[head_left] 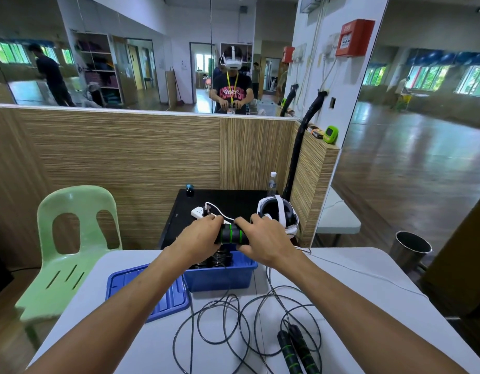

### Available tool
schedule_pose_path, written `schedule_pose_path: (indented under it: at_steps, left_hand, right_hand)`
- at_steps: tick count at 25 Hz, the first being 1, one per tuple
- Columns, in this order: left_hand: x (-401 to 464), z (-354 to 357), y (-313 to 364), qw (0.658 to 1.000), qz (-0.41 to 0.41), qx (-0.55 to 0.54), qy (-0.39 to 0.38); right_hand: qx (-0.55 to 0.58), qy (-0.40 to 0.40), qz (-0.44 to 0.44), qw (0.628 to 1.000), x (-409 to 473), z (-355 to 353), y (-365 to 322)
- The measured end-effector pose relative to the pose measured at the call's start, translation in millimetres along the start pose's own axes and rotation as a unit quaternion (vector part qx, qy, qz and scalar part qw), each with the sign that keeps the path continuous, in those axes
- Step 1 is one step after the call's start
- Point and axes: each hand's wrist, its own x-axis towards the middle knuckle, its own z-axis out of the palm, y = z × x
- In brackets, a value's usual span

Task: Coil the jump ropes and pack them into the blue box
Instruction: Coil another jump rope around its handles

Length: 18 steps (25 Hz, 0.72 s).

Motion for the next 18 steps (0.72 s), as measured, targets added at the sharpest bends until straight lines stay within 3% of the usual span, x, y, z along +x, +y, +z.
schedule_pose_path:
  at_steps: [8, 18]
  left_hand:
    - [7, 6, -3, 0.996, 0.028, -0.023, 0.086]
    - [12, 5, -12, 0.99, 0.059, -0.049, 0.118]
  right_hand:
    - [0.029, -0.001, 0.009, 1.0, 11, -1, 11]
    - [0.058, -0.009, 0.007, 0.998, 19, 1, 14]
